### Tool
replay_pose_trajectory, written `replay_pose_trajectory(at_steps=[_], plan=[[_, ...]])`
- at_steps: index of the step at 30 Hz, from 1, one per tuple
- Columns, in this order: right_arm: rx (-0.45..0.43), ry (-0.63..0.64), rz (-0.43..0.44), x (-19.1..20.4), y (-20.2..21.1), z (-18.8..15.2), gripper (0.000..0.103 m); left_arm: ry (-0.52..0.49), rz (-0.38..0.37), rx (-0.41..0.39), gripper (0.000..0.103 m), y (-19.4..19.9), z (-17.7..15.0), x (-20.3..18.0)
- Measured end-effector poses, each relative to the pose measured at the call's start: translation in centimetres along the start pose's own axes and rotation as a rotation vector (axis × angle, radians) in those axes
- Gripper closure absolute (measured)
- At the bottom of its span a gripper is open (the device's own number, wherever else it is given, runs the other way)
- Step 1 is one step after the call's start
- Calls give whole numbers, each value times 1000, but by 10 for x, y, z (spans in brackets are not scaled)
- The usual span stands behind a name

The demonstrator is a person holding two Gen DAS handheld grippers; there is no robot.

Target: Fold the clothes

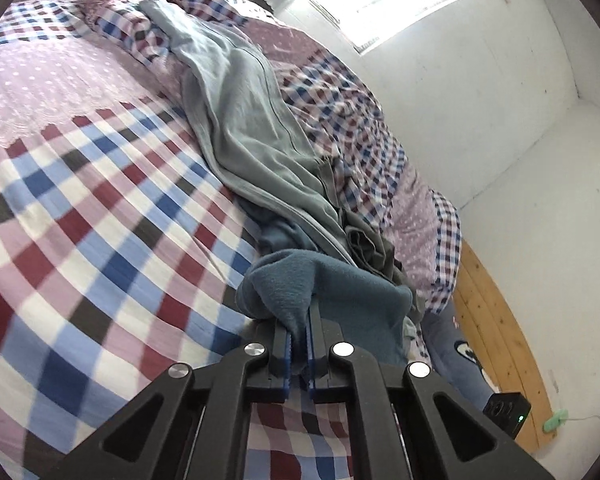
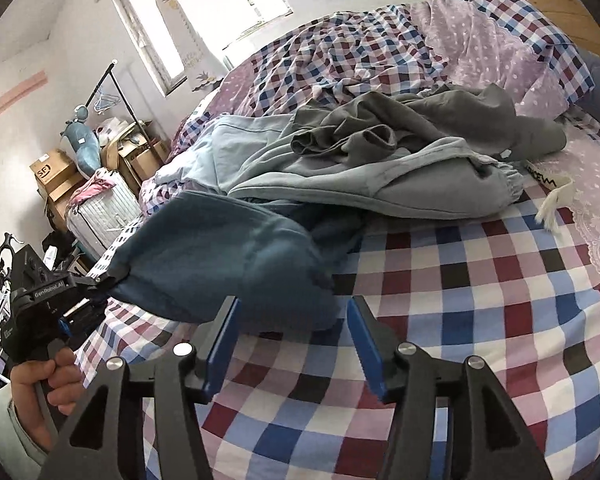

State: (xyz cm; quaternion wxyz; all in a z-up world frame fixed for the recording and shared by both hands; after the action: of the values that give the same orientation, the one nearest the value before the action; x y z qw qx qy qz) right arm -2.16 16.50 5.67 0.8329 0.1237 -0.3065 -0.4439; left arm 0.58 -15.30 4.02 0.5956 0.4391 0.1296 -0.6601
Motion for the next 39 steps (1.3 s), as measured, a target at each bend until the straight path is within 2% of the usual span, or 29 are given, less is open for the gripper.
replay_pose_trajectory(at_steps=[4,11,15,17,20,23,39], plan=[[9,19,20,10,-6,-3,44,-1,31,-51,100,13,11,6],[25,37,48,24,-16,-6,44,87,92,-243,100,62,55,41],[32,46,64,30,-20,-8,44,108,188,-363,100,97,83,70],[34,50,70,33,-22,-9,44,141,240,-380,100,105,91,90],[41,56,80,39,-26,-10,44,205,310,-356,100,103,90,118],[52,63,86,45,-32,-12,44,217,359,-326,100,96,84,126],[108,100,131,76,-59,-28,44,250,313,-262,96,97,85,128]])
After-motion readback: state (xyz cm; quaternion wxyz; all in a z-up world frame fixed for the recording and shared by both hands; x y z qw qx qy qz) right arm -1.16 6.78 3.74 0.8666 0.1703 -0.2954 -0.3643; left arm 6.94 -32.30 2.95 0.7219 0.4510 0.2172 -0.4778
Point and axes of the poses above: each gripper's, at about its wrist camera, not at the fingertips, and y roughly against the way its jaws point, x to its left, z to its top, the point moved 4 cm from there along -y, roughly the way its jaws point, and after that the axes turned 6 degrees about -x, right-handed, at the moved point
